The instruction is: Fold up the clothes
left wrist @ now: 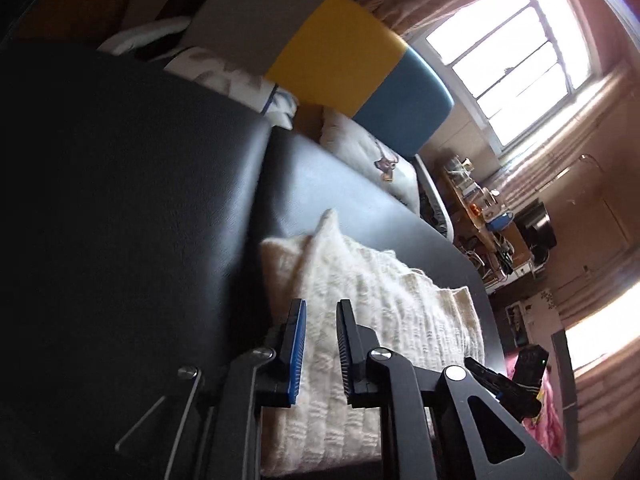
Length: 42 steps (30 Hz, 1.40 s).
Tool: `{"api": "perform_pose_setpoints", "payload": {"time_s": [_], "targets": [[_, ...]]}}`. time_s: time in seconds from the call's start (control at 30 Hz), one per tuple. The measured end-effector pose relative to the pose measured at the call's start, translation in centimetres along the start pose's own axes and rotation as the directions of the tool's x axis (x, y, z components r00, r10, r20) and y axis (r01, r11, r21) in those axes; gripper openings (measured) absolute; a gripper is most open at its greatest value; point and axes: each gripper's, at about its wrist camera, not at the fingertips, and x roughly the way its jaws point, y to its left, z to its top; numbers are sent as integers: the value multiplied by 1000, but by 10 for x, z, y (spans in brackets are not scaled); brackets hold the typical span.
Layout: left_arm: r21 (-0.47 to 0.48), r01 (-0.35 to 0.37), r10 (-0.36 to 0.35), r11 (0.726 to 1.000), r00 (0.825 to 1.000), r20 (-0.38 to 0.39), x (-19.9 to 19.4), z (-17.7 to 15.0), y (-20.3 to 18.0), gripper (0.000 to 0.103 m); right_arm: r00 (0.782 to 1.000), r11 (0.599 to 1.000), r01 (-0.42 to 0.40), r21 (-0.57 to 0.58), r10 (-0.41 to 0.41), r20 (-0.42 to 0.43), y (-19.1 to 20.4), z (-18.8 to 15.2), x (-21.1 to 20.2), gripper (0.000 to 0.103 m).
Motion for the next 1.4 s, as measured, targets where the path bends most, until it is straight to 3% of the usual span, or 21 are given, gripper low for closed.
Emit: {"api": "perform_pose_setpoints", "payload": {"time_s": [0.1,0.2,0.27,0.37,0.43,0.5,0.57,0.6,0.63,0.67,0.77,0.83,0.87,0.93,1.07,1.17,1.3,1.4], "targets": [[148,1,2,989,1000,-22,18,13,-37,36,999,992,49,-117,-50,-4,21,10,8,30],[293,5,8,956,999,-43,36,27,-75,38,993,978,107,-180,-114,-27,27,22,27,30],[340,-6,39,940,995,-90,66,36,-91,38,991,973,123,-195,-132,-35,28,30,37,30],[343,-44,109,938,979,-170,113,49,-93,38,988,972,137,-189,-148,-45,22,41,51,30],[339,-83,167,937,960,-225,138,52,-89,38,985,972,148,-182,-162,-63,18,49,62,31],[343,-84,178,936,952,-251,154,49,-85,37,984,973,137,-186,-155,-87,15,51,73,31],[336,-102,187,936,955,-231,155,47,-81,22,984,970,133,-205,-155,-92,16,53,80,28],[330,-114,193,937,957,-215,154,45,-79,6,984,966,134,-221,-156,-87,18,53,82,25],[313,-110,177,943,965,-194,149,45,-78,5,984,962,137,-236,-160,-80,20,54,83,20],[289,-91,144,953,976,-166,141,45,-79,4,983,957,155,-247,-174,-59,24,56,82,15],[220,-25,41,975,997,-68,115,48,-81,4,979,951,190,-243,-202,-24,26,66,85,14],[210,14,-19,978,1000,21,102,59,-88,4,970,948,225,-223,-239,-39,20,66,99,14],[213,2,-11,977,999,40,106,63,-89,4,968,951,227,-209,-243,-56,16,63,106,14],[205,-36,31,978,999,28,128,67,-85,4,972,959,224,-174,-233,-34,11,61,104,14],[153,-47,59,987,995,-76,174,58,-61,5,965,958,257,-126,-261,-10,2,60,99,14],[136,-36,46,990,996,-71,167,56,-58,6,957,956,292,-43,-292,5,-14,64,93,14],[187,-64,76,980,995,-59,159,45,-65,6,980,980,201,1,-201,-8,-16,66,79,23],[187,-35,44,982,998,-49,148,48,-74,6,984,984,177,2,-177,1,-13,67,66,26]]}}
